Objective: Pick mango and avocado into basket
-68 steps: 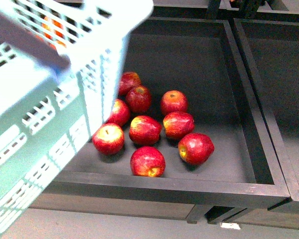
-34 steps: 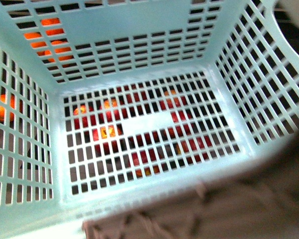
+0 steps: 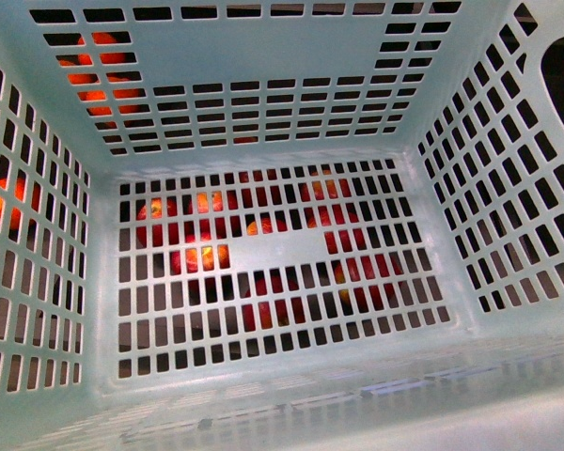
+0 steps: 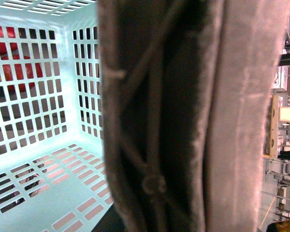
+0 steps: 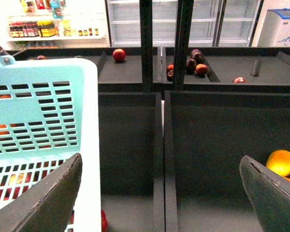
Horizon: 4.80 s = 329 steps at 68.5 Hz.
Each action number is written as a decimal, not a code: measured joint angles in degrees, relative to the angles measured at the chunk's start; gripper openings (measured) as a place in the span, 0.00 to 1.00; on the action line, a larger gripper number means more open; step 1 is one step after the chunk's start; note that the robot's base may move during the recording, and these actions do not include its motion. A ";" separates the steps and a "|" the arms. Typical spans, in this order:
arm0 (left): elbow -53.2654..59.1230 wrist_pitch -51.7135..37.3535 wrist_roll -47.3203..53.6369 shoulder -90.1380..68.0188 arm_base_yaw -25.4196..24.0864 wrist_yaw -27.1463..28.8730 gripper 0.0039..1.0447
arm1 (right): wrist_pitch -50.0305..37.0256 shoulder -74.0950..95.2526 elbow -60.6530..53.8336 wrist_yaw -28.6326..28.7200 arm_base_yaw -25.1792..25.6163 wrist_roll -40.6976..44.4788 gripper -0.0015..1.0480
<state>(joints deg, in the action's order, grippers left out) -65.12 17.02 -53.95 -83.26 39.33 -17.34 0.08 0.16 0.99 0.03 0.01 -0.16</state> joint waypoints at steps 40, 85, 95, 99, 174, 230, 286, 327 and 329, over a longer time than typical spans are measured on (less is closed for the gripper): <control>0.00 0.00 0.13 0.00 0.00 -0.04 0.13 | -1.68 49.27 19.98 3.30 29.38 -17.79 0.92; 0.00 0.00 0.15 0.00 0.00 -0.09 0.13 | -8.87 122.18 56.06 -1.05 37.68 -42.23 0.92; 0.00 0.00 0.15 0.00 0.00 -0.09 0.13 | -6.54 127.16 63.65 -0.94 36.79 -47.58 0.92; 0.00 0.00 0.15 0.00 0.02 -0.09 0.13 | -5.44 128.78 66.42 -1.09 36.48 -49.59 0.92; 0.00 0.00 0.15 0.00 0.00 -0.11 0.13 | 6.38 151.01 97.81 -5.05 35.23 -57.09 0.92; 0.00 0.00 0.17 0.00 0.00 -0.07 0.13 | 14.36 163.88 118.90 -6.60 34.38 -55.12 0.92; 0.00 0.00 0.15 0.00 0.00 -0.20 0.13 | 15.32 168.28 125.59 -6.60 34.67 -52.50 0.68; 0.00 0.00 0.15 0.00 0.02 -0.11 0.13 | -5.92 138.75 86.55 2.36 34.91 -39.56 0.68; 0.00 0.00 0.13 0.00 0.02 -0.11 0.13 | -7.56 135.43 83.14 3.48 34.64 -38.42 0.68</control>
<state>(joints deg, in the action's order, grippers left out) -65.12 17.02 -53.82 -83.26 39.35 -17.45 -7.49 135.59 84.14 3.51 34.65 -38.59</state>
